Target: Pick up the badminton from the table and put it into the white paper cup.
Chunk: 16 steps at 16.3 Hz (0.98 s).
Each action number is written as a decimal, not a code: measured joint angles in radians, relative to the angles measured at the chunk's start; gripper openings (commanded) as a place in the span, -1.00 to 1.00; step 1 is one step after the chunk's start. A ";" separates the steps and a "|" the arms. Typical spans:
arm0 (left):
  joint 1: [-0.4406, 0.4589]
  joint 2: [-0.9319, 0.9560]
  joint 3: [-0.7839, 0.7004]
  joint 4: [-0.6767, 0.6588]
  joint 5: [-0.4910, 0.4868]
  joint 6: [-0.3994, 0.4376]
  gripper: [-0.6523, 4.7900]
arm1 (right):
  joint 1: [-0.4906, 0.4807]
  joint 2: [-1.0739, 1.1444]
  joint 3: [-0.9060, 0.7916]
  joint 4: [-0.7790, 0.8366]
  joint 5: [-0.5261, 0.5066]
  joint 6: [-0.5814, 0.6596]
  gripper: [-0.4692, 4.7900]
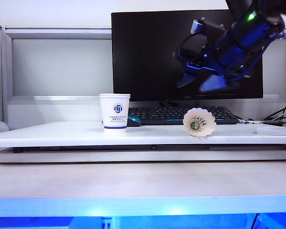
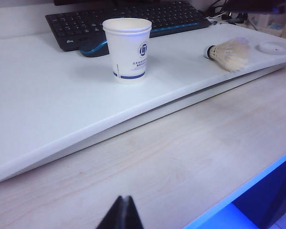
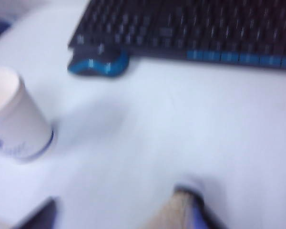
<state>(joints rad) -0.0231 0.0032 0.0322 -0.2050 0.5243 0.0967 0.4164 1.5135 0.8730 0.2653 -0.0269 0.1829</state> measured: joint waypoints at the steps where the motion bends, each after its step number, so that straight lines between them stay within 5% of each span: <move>1: 0.000 0.000 0.000 0.000 0.000 0.000 -0.78 | 0.000 -0.016 0.000 -0.037 0.000 0.001 0.46; 8: 0.000 0.000 0.000 0.000 0.000 0.000 -0.78 | 0.000 -0.144 -0.067 -0.176 -0.022 0.020 0.46; 15: 0.000 0.000 0.000 0.000 -0.001 0.000 -0.78 | 0.000 -0.048 -0.143 -0.051 0.004 0.052 0.43; 16: 0.000 0.000 0.000 0.000 -0.001 0.000 -0.78 | 0.000 0.019 -0.143 0.015 0.005 0.052 -0.37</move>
<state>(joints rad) -0.0231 0.0032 0.0322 -0.2047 0.5236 0.0967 0.4164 1.5322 0.7300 0.2802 -0.0223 0.2352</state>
